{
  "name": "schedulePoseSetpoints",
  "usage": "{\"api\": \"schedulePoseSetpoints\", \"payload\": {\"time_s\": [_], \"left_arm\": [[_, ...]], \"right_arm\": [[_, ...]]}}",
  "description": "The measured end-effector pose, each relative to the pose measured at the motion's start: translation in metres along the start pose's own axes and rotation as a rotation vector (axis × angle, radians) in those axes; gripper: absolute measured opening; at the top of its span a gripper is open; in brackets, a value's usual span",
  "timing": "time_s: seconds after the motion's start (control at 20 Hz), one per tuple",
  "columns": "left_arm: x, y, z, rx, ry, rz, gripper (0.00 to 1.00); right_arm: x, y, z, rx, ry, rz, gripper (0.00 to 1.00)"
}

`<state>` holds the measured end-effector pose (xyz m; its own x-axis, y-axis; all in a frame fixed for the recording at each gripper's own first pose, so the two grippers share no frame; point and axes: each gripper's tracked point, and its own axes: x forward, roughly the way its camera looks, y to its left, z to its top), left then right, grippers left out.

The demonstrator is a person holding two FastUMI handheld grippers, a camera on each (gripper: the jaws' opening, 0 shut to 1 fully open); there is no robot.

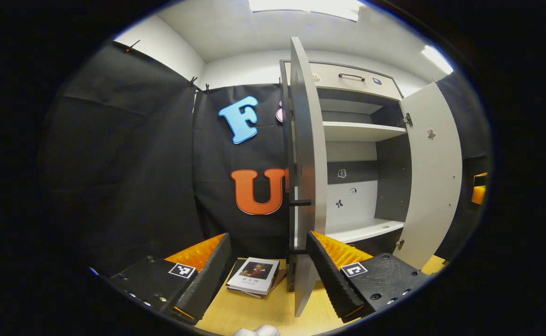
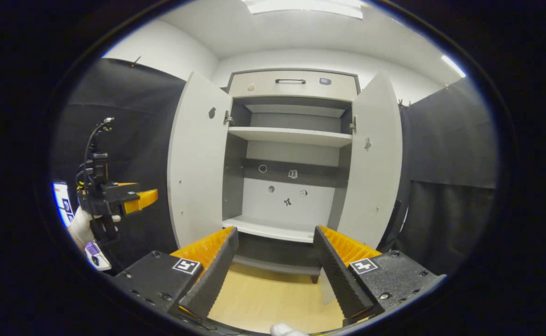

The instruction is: Open the right door of the double-door shoe cabinet with the right hand, and open the left door with the left hand.

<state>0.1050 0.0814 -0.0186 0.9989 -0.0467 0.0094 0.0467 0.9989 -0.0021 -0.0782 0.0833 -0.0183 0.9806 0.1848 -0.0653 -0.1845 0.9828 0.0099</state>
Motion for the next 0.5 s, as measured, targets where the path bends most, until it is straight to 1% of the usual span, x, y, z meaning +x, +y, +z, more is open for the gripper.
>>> {"api": "schedulePoseSetpoints", "payload": {"time_s": [0.05, 0.2, 0.35, 0.5], "left_arm": [[-0.005, 0.0, 0.0, -0.007, 0.01, 0.007, 0.98], [-0.032, -0.001, 0.005, -0.029, 0.015, 0.014, 0.98], [-0.061, -0.003, 0.014, -0.024, 0.008, 0.044, 0.97], [-0.081, -0.019, 0.02, -0.038, 0.013, 0.021, 0.97]], "right_arm": [[-0.001, -0.001, 0.001, 0.0, -0.001, -0.004, 0.99], [-0.004, -0.003, 0.003, 0.0, -0.007, -0.014, 0.99], [-0.007, -0.011, 0.004, 0.002, -0.006, -0.042, 0.99], [-0.007, -0.025, 0.001, 0.002, 0.009, -0.092, 1.0]]}}
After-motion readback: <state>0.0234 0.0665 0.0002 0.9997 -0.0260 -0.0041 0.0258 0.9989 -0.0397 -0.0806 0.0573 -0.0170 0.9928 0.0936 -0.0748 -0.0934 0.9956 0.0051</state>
